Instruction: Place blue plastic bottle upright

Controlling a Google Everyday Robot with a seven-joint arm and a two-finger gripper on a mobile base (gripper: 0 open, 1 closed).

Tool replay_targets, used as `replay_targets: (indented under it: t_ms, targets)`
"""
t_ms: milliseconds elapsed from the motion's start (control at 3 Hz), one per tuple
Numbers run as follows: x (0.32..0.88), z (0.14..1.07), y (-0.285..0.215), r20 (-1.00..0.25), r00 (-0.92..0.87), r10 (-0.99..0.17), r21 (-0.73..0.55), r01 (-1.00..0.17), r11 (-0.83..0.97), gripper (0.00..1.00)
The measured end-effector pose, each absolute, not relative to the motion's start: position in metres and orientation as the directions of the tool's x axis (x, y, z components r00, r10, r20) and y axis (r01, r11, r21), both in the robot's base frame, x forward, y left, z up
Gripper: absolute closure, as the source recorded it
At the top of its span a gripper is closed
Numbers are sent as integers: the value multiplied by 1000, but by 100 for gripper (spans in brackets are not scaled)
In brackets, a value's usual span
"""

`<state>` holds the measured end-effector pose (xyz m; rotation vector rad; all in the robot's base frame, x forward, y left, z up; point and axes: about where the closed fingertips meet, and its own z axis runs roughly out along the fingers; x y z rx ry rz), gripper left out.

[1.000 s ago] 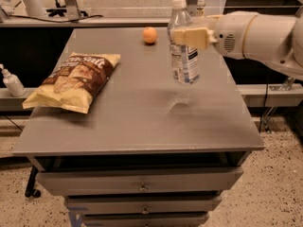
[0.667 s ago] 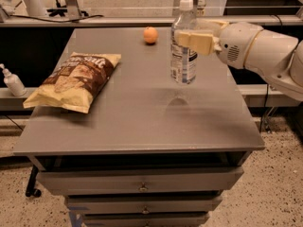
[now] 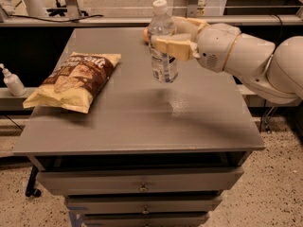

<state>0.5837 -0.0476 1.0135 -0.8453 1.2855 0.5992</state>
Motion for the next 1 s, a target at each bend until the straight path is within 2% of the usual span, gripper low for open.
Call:
replay_targets:
  t_ms: [333, 1000]
  targets:
    - [578, 1002, -34, -969, 216, -118, -245, -801, 547, 100]
    - [573, 970, -21, -975, 192, -111, -222, -818, 531, 100]
